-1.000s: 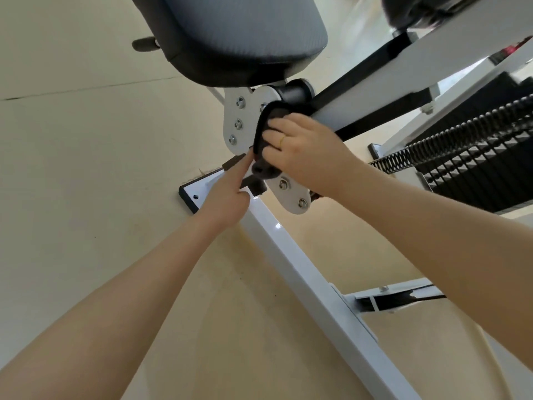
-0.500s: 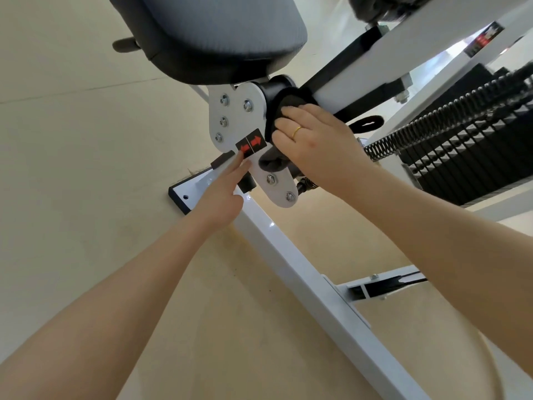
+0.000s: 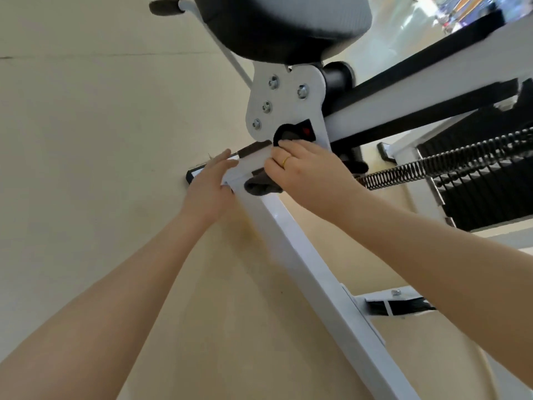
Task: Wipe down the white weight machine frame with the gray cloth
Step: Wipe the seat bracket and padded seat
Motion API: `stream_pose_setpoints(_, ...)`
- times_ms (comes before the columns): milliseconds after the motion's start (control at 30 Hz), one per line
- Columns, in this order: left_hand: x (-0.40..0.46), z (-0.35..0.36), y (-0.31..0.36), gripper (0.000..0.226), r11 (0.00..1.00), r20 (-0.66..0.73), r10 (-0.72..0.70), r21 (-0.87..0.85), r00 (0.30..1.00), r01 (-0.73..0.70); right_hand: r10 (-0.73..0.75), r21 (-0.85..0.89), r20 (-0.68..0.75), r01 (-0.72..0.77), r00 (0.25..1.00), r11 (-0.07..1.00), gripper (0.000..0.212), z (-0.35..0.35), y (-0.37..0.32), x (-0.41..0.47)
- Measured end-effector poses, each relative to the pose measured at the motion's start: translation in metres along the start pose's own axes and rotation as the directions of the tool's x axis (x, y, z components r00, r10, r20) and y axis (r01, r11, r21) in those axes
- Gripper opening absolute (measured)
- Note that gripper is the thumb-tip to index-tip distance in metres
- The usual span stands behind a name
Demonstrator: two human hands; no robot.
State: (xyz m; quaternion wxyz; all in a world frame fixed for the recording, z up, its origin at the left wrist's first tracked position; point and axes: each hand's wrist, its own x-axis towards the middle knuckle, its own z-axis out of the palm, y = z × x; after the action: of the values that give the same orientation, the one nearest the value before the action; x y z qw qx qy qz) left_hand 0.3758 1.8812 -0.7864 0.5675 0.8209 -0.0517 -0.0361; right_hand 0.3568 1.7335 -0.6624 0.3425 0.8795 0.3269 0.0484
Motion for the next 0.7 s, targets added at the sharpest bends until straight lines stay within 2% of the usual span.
stream_pose_setpoints(67,-0.004,-0.001,-0.015,0.060,1.000,0.025,0.010,0.007,1.000,-0.010,0.006,0.050,0.127,-0.012,0.992,0.999,0.035,0.020,-0.013,0.010)
stream_pose_setpoints(267,-0.011,-0.002,-0.047,0.062,0.999,0.009,-0.052,0.000,0.999,0.052,0.003,0.023,0.283,-0.010,0.959,1.000,0.030,0.059,-0.034,0.052)
stream_pose_setpoints(400,-0.019,0.003,-0.061,0.064,0.997,0.041,-0.076,-0.008,0.996,0.076,0.006,0.135,0.370,-0.060,0.929,0.989,0.023,0.075,-0.043,0.077)
stream_pose_setpoints(500,-0.025,0.005,-0.068,0.066,0.997,0.065,-0.077,-0.003,0.995,0.078,0.048,0.163,0.349,-0.111,0.936,0.980,0.028,0.080,-0.048,0.076)
stream_pose_setpoints(633,-0.026,0.007,-0.073,0.067,0.995,0.077,-0.102,0.000,0.992,0.102,0.160,0.057,0.262,-0.180,0.952,0.982,0.035,0.074,-0.045,0.049)
stream_pose_setpoints(700,-0.025,0.011,-0.072,0.067,0.994,0.081,-0.110,0.005,0.991,0.110,0.152,0.000,0.267,-0.157,0.952,0.988,0.037,0.072,-0.048,0.035)
